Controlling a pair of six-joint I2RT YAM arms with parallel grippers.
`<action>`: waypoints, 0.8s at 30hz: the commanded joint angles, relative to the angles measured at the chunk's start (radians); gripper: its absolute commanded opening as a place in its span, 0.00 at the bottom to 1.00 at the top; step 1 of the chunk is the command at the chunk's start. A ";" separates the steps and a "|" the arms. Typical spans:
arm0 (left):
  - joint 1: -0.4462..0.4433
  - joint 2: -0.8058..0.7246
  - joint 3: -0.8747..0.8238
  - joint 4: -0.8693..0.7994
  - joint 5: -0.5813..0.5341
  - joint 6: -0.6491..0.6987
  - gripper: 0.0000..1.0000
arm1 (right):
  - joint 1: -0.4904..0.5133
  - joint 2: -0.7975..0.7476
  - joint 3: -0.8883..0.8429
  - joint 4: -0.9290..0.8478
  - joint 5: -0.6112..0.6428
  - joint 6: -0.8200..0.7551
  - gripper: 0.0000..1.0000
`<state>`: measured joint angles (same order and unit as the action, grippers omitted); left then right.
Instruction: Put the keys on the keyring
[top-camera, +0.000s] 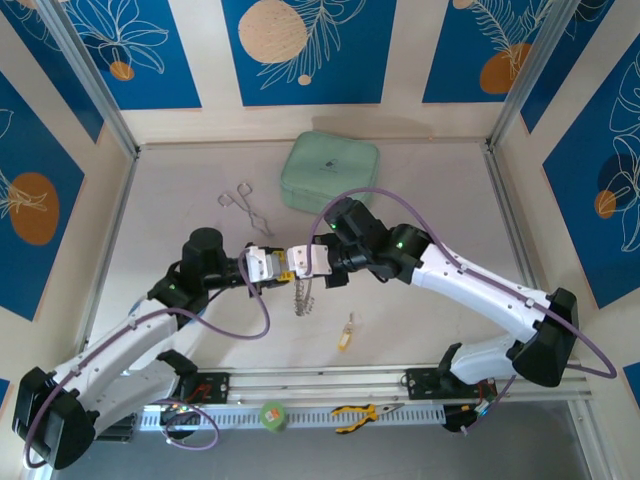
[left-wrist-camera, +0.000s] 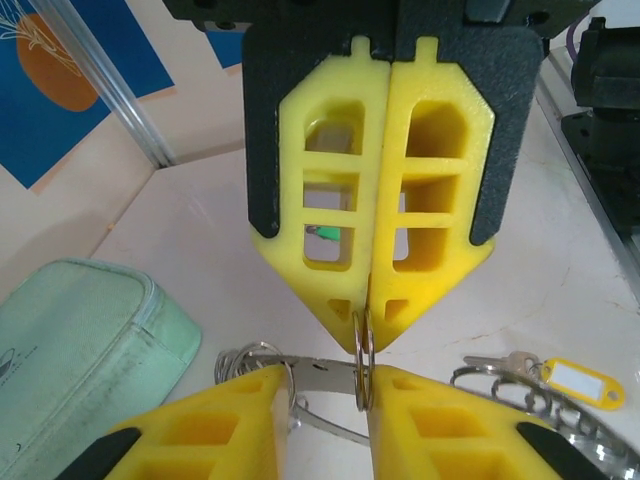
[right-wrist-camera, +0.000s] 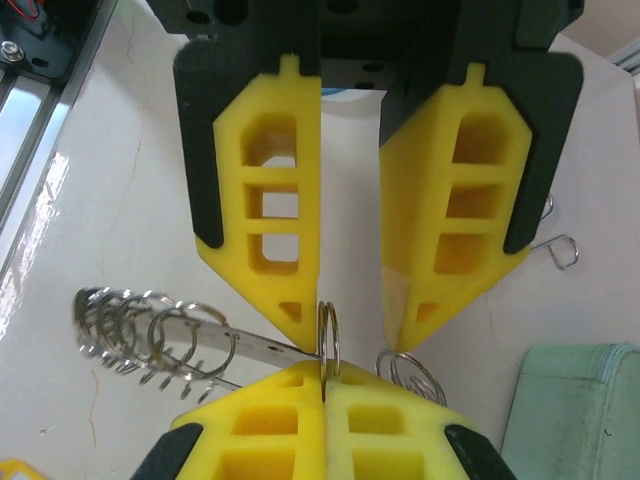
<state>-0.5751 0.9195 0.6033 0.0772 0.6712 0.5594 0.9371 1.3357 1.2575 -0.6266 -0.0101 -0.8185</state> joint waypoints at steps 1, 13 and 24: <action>-0.012 0.006 0.010 0.024 0.008 0.012 0.23 | 0.010 0.004 0.043 0.006 -0.027 0.016 0.00; -0.012 -0.019 -0.157 0.449 0.062 -0.227 0.00 | -0.268 -0.289 -0.430 0.672 -0.479 0.413 0.31; -0.012 0.028 -0.233 0.767 0.149 -0.415 0.00 | -0.212 -0.230 -0.476 0.717 -0.553 0.386 0.32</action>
<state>-0.5812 0.9440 0.3805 0.6830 0.7589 0.2142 0.7033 1.0889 0.7700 0.0547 -0.5190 -0.4324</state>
